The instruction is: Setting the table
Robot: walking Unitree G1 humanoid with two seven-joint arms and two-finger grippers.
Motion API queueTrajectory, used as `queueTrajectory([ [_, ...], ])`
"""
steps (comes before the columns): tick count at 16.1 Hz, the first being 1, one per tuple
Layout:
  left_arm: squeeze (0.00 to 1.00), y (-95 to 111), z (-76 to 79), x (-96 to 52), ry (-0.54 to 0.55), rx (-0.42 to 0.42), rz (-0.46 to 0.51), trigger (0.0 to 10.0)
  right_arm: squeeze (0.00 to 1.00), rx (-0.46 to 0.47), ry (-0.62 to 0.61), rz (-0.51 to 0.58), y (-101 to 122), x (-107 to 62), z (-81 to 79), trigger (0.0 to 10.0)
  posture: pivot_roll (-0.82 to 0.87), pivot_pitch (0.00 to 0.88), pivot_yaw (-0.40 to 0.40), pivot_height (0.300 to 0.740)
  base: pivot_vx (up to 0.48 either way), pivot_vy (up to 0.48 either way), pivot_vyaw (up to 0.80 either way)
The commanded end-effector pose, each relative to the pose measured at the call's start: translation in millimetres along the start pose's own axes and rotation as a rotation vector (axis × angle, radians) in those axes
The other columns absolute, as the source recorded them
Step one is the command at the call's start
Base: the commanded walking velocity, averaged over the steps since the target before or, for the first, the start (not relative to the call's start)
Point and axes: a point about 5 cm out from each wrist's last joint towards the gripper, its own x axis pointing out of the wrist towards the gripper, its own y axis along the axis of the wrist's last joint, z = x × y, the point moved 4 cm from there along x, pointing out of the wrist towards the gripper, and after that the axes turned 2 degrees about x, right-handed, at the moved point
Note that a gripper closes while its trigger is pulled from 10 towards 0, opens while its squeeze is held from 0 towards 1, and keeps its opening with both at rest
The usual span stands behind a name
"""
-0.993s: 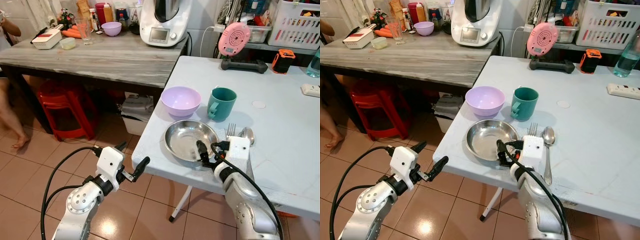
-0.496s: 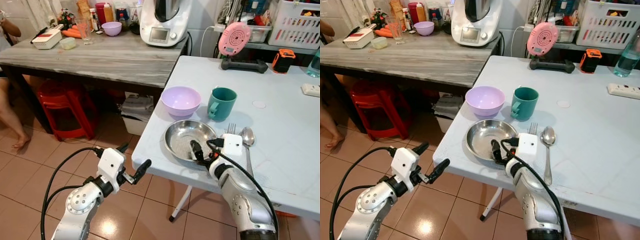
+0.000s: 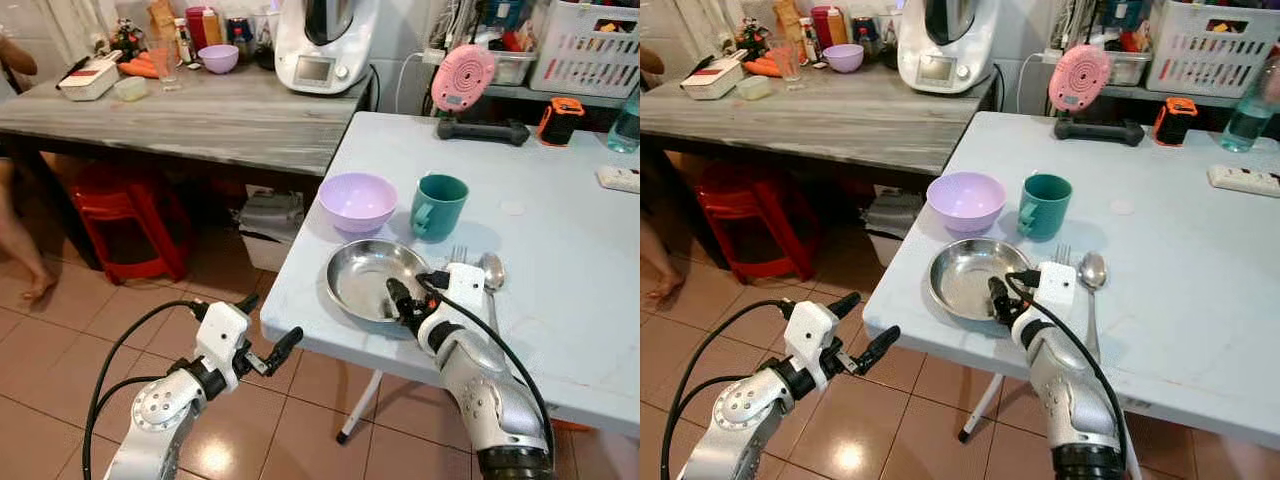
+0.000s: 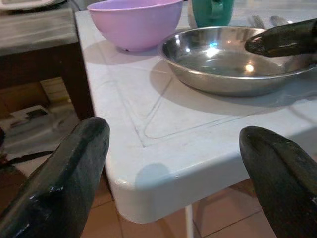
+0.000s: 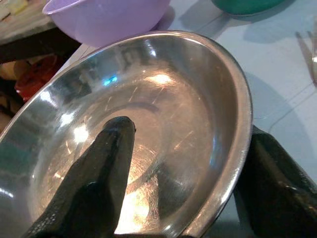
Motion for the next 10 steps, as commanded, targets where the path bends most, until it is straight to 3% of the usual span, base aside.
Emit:
queueTrajectory([
  [1,0.00,1.0,-2.6,-1.0,-0.006,0.013,0.000,10.0,0.00,0.040,-0.007,-0.048,-10.3,1.6,-1.0,0.0,0.04,0.000,0.043,0.740,0.000,0.000,0.00],
  [10,0.00,2.1,3.8,-0.5,-0.059,-0.022,0.007,10.0,0.00,0.065,-0.041,-0.108,-21.4,2.0,5.7,0.0,0.04,0.000,0.043,0.740,0.000,0.000,0.00],
])
